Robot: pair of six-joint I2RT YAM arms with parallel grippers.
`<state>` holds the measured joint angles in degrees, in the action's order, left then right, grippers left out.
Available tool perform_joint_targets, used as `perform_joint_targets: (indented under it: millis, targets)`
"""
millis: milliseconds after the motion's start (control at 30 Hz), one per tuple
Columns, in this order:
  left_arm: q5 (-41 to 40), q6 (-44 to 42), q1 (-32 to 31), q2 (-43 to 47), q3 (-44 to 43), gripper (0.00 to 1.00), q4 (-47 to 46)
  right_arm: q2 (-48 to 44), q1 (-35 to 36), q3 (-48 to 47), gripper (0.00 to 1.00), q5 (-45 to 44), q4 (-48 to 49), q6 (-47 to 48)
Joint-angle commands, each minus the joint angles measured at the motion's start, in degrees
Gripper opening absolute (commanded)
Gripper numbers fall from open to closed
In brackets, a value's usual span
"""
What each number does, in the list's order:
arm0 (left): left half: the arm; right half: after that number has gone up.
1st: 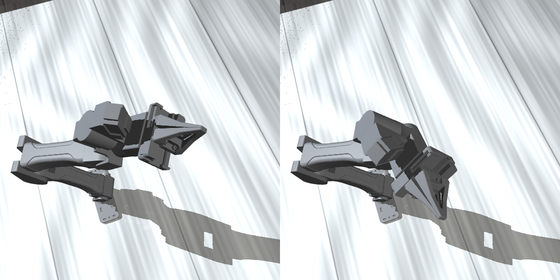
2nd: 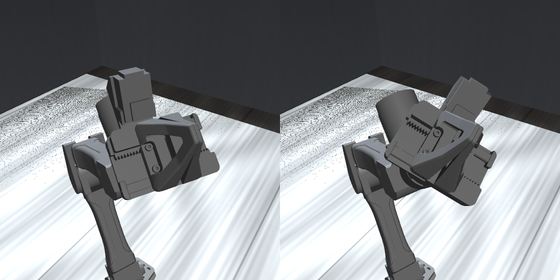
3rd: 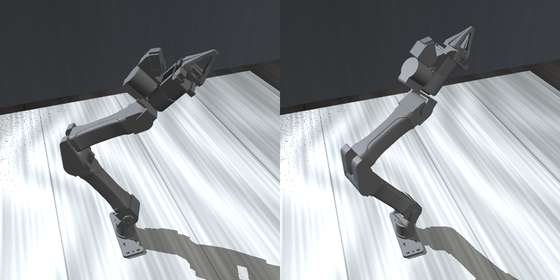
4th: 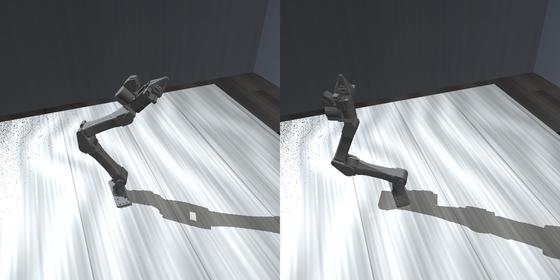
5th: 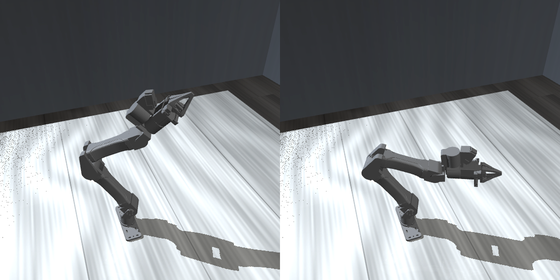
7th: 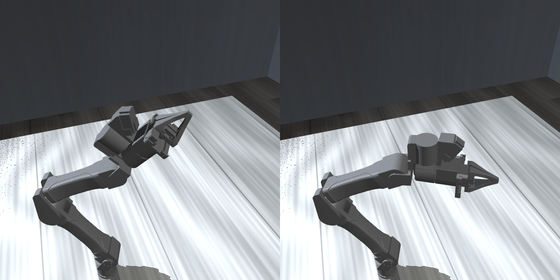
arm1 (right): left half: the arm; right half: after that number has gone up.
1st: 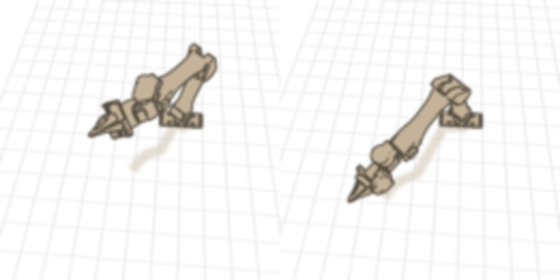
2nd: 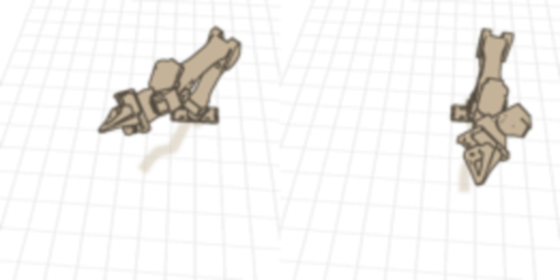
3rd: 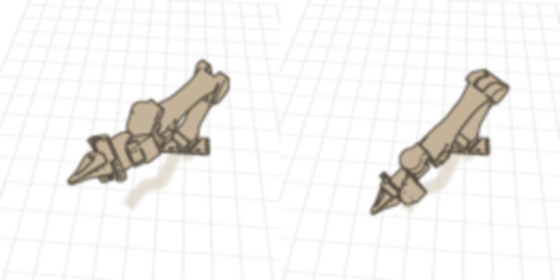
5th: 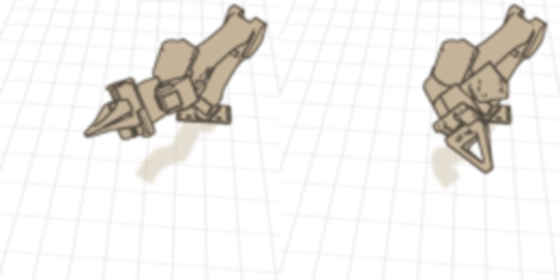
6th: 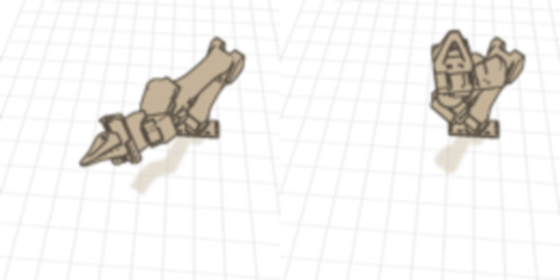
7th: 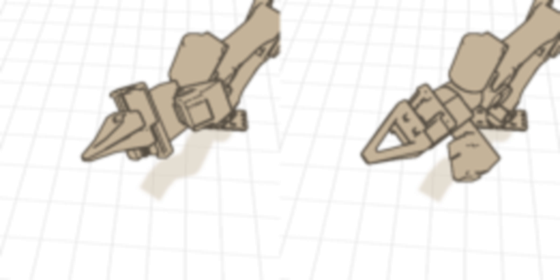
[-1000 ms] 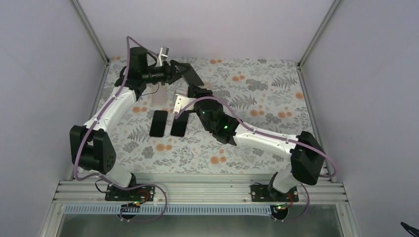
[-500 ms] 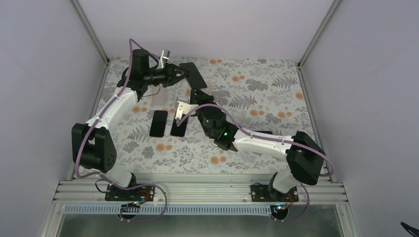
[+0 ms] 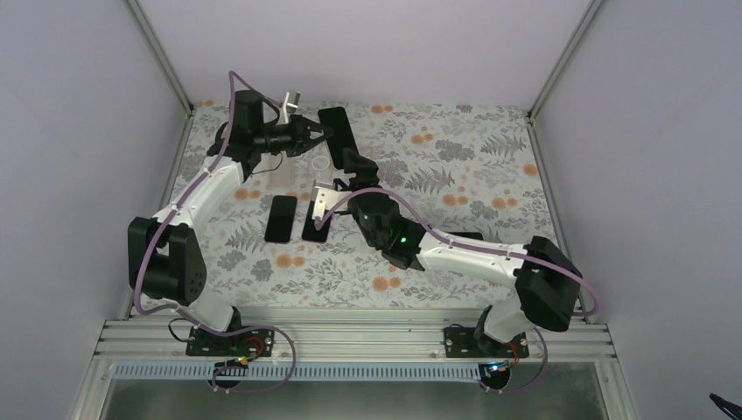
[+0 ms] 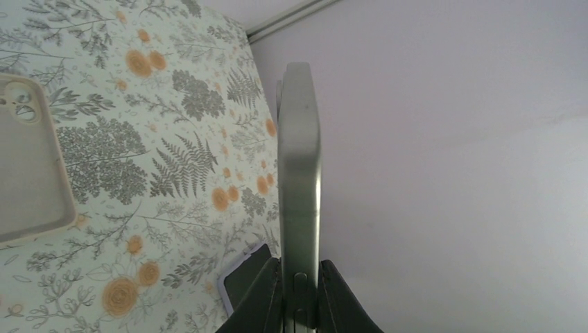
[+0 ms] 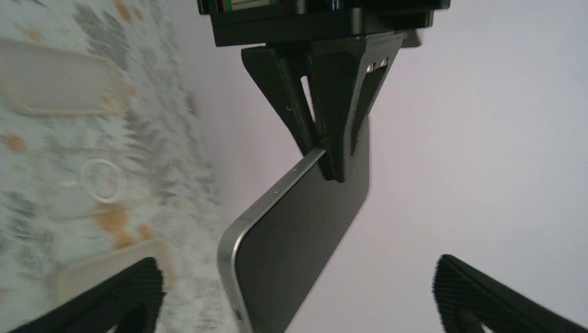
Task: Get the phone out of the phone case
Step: Place the phone at the center of the board.
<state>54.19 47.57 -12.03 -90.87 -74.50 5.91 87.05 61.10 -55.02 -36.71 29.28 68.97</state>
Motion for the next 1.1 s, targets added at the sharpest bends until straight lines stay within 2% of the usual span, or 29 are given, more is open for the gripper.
perform_joint_targets:
  millis: [0,67,267,533,700,900,1067]
  targets:
    - [-0.23,-1.97,0.20,1.27,0.79,0.02,-1.93,-3.58,-0.30,-4.56,0.96,5.74,-17.83,-14.33]
    - [-0.36,-2.21,0.21,1.58,1.60,0.03,-2.03,-4.73,-0.81,-6.03,1.00,9.47,-24.91,-18.67]
    - [-1.18,-2.97,0.40,2.34,6.56,0.02,-3.19,-8.94,-4.06,-10.35,0.99,24.36,-41.45,-27.45]
    - [-2.78,-8.75,0.32,2.44,13.81,0.02,-2.50,-14.74,-12.32,-15.02,0.99,44.14,-58.15,-29.41]
    - [-3.19,-10.22,-1.40,2.11,18.55,0.03,-3.50,-18.38,-18.30,-14.36,0.99,47.49,-59.85,-30.65]
    - [-5.56,-10.44,-6.87,1.17,24.31,0.02,-5.78,-19.93,-22.50,-13.65,0.99,49.26,-59.40,-32.37]
    - [-6.29,-10.83,-10.10,-2.72,23.15,0.02,-5.64,-20.49,-24.39,-13.48,0.99,51.18,-59.47,-33.67]
